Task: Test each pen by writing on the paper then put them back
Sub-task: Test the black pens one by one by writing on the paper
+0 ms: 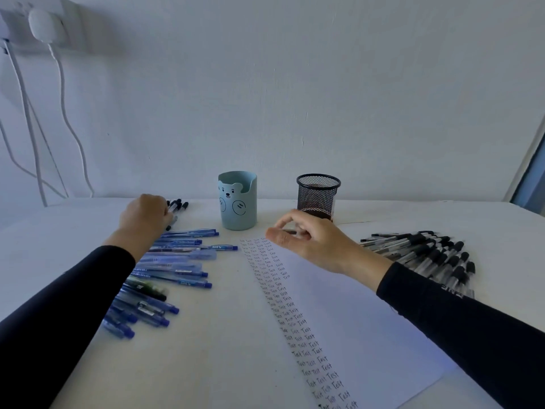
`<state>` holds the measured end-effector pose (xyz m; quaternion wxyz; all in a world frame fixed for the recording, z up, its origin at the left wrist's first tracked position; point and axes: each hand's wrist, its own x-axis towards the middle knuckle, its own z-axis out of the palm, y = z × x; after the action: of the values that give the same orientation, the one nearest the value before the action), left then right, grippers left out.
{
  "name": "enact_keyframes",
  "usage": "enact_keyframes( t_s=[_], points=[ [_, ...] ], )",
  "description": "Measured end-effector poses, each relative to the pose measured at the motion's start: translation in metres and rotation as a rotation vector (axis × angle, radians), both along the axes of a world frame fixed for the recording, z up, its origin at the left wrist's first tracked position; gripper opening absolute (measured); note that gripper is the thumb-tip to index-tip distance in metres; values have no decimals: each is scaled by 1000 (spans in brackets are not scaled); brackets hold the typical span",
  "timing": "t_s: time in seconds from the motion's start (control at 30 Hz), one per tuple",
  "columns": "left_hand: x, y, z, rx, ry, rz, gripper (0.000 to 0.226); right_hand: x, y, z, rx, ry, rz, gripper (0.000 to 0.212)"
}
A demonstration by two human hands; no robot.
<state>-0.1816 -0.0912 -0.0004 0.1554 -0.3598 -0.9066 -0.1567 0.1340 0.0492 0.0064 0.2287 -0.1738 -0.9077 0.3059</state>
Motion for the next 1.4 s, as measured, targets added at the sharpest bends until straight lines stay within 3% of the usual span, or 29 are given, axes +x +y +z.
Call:
enact_keyframes(
  t_s=[0.2,0.3,0.4,0.5,0.53,0.7,0.8,0.87,0.97,1.2,1.4],
  points=[
    [17,2,3,20,88,-55,25,4,5,13,-192,84,50,34],
    [42,6,8,60,56,-169,22,9,5,29,-251,92,117,52],
    [67,4,8,37,11,-296,21,11,3,34,-358,212,117,38],
    [83,-2,-2,13,-33,-454,30,12,-5,32,-657,195,149,48],
    [87,-4,-5,5,-69,-495,38,14,-8,29,-676,158,125,52],
    [100,-3,-9,-135,-137,-542,80,19,-19,1,-552,25,35,46],
    [103,-1,-11,-158,-141,-535,76,18,-21,-9,-410,-3,-18,30],
    [102,-2,-13,-160,-163,-547,78,13,-22,-14,-339,22,-76,33],
    [100,-1,-14,-149,-183,-543,76,6,-26,-20,-348,102,-132,41],
    [99,-1,-13,-168,-223,-551,86,5,-28,-24,-349,154,-126,33],
    [99,-1,-14,-192,-232,-550,74,4,-29,-24,-343,142,-113,32]
  ],
)
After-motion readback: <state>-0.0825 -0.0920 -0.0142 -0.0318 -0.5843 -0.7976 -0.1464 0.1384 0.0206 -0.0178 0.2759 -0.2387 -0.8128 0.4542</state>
